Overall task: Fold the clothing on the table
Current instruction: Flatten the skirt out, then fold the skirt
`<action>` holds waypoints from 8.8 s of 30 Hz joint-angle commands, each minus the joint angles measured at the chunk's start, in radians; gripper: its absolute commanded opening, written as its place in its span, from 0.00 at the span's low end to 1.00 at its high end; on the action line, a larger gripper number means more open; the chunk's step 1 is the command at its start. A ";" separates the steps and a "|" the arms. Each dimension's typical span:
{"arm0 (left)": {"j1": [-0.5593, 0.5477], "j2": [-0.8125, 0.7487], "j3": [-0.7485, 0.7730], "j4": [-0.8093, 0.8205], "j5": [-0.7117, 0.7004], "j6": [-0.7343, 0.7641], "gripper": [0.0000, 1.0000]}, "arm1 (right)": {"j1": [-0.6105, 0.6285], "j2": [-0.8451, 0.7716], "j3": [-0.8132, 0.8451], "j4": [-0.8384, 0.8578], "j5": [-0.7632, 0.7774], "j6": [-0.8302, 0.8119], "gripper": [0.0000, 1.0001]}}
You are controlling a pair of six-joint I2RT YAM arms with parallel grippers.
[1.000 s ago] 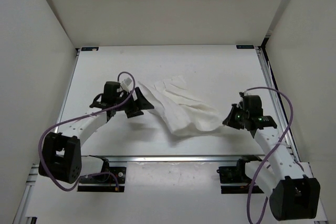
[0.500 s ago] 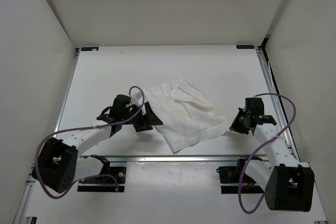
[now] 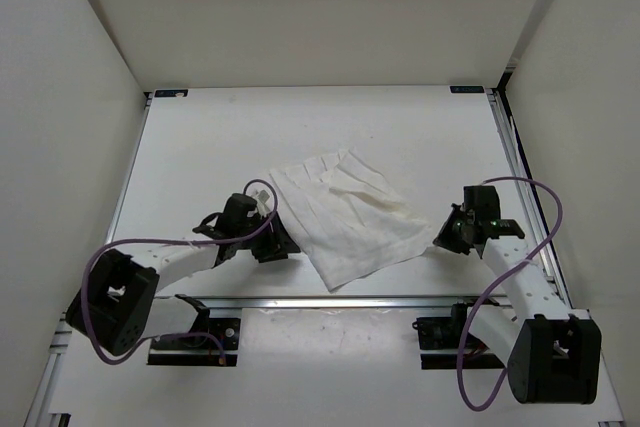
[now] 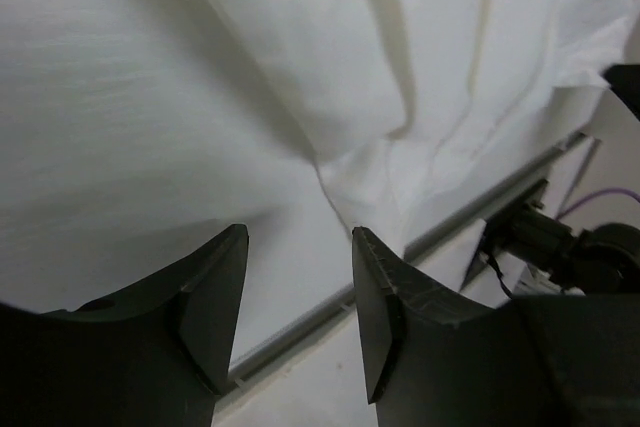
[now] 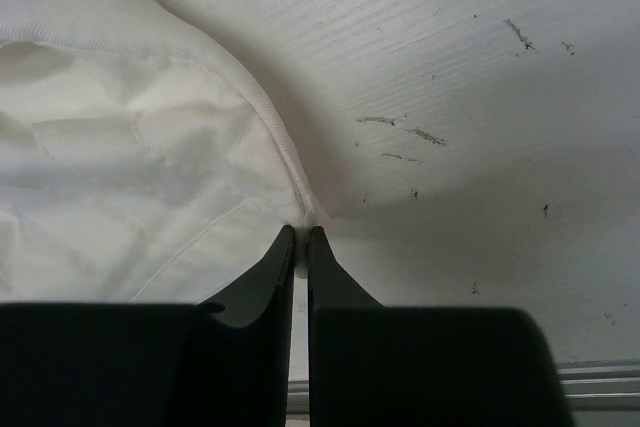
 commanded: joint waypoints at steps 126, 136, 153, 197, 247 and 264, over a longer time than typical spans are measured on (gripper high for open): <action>0.214 0.265 0.992 -0.617 0.015 0.594 0.00 | 0.126 0.344 0.744 -0.089 -0.036 -0.433 0.00; 0.310 -0.011 1.104 -0.592 0.447 0.604 0.00 | 0.448 -0.393 0.400 0.382 0.368 -0.473 0.00; 0.301 0.363 0.737 -0.326 0.186 0.327 0.00 | -0.019 0.065 0.295 0.295 -0.059 -0.312 0.00; 0.274 -0.349 0.284 -0.277 0.226 -0.015 0.00 | 0.379 -0.376 0.263 -0.478 -0.240 0.005 0.00; 0.616 0.485 0.704 -0.065 -0.107 -0.137 0.84 | 0.114 0.879 0.997 0.263 -0.450 -0.245 0.47; 0.404 0.493 0.495 0.298 0.078 -0.278 0.00 | 0.246 0.783 0.788 0.183 -0.438 -0.331 0.18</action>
